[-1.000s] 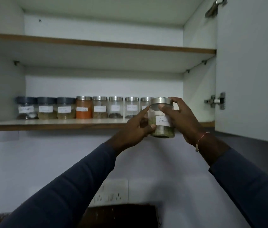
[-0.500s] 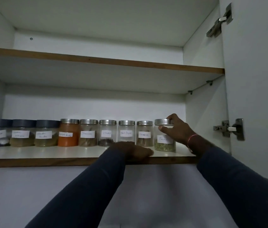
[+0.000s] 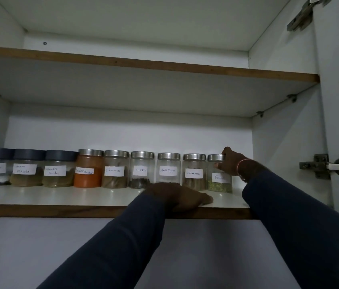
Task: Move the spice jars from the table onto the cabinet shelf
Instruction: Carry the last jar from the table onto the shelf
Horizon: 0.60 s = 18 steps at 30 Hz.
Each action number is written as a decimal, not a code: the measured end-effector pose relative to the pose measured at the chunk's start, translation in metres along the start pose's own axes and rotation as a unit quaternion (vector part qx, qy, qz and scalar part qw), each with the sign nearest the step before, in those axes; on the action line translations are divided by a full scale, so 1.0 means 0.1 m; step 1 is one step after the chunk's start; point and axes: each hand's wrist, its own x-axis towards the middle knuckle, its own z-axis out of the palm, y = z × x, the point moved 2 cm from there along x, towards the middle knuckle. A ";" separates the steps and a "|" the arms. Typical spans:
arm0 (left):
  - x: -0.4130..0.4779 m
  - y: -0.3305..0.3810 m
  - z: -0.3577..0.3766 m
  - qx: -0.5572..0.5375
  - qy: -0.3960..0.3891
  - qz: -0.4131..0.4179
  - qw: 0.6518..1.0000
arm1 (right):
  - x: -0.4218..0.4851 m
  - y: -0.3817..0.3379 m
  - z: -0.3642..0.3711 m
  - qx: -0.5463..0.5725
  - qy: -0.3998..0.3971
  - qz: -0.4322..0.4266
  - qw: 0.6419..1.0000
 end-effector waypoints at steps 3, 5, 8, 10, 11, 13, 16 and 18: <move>-0.01 0.00 0.00 0.022 0.002 0.015 1.000 | 0.05 0.01 0.05 -0.003 0.003 0.000 1.000; -0.02 0.03 -0.03 0.088 0.028 0.031 0.995 | 0.07 0.03 0.06 0.001 0.002 0.000 1.000; -0.04 0.04 -0.04 0.134 0.044 0.048 0.989 | 0.08 0.07 0.10 0.004 0.003 -0.002 1.000; -0.04 0.03 -0.03 0.151 0.043 0.057 0.986 | 0.08 0.09 0.12 0.008 0.000 -0.001 1.000; -0.03 0.03 -0.03 0.158 0.045 0.056 0.985 | 0.07 0.09 0.12 0.015 -0.002 0.000 1.000; -0.01 0.03 -0.03 0.171 0.043 0.058 0.983 | 0.08 0.10 0.12 0.025 -0.005 0.005 1.000; -0.01 0.02 -0.05 0.165 0.058 0.058 0.983 | 0.10 0.12 0.15 0.045 -0.016 0.015 0.999; -0.02 0.01 -0.06 0.133 0.089 0.050 0.986 | 0.09 0.14 0.14 0.062 -0.009 0.023 0.998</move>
